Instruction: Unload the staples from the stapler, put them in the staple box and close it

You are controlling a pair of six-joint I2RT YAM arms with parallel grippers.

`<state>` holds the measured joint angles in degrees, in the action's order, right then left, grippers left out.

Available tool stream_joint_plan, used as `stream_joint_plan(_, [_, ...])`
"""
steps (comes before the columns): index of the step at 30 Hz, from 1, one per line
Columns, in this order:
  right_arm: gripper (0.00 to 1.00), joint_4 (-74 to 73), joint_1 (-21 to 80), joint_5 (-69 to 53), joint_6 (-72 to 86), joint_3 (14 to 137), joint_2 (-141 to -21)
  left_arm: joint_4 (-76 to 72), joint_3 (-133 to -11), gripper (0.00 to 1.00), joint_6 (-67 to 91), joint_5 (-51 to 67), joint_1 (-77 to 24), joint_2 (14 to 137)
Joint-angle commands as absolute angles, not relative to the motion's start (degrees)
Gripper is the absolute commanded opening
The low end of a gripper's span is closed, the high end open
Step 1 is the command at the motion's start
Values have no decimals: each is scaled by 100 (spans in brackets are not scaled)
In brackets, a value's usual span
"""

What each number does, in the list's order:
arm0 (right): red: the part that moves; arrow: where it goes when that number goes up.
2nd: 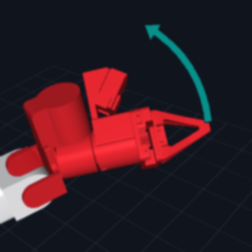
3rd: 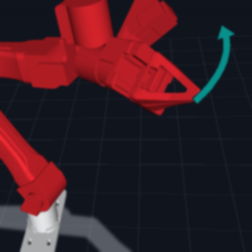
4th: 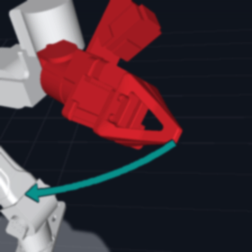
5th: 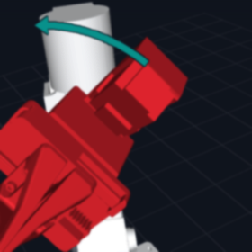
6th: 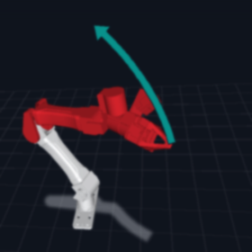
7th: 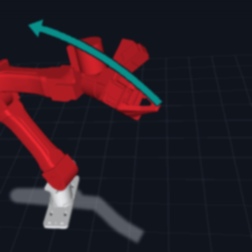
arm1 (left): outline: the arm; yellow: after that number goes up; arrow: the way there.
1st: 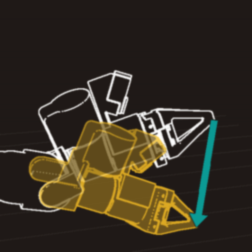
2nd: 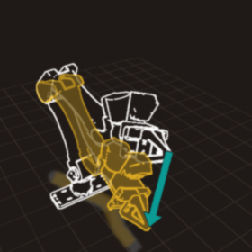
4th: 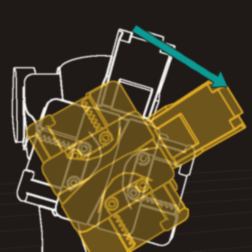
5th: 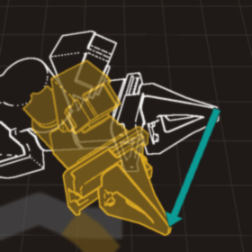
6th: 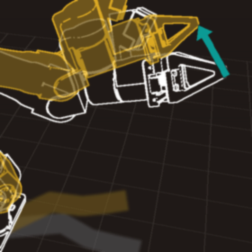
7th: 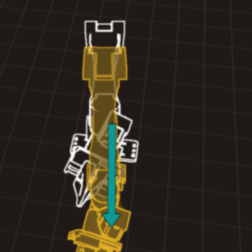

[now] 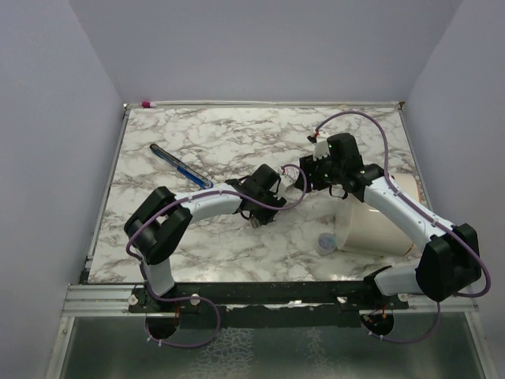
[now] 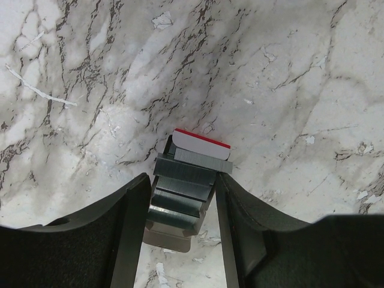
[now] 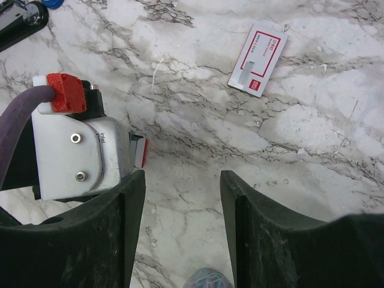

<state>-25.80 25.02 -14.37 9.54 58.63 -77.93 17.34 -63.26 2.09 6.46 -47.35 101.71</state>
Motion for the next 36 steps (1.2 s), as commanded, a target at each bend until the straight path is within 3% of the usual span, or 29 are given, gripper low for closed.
stream_joint_plan(1, [54,-2522,2593,-1740,932,5827,-7805,1746,-6512,50,62,496,-4764,10318])
stream_joint_plan(36, [54,-2532,2593,-1801,923,5836,-7845,1909,-6268,40,-14,519,-4768,9752])
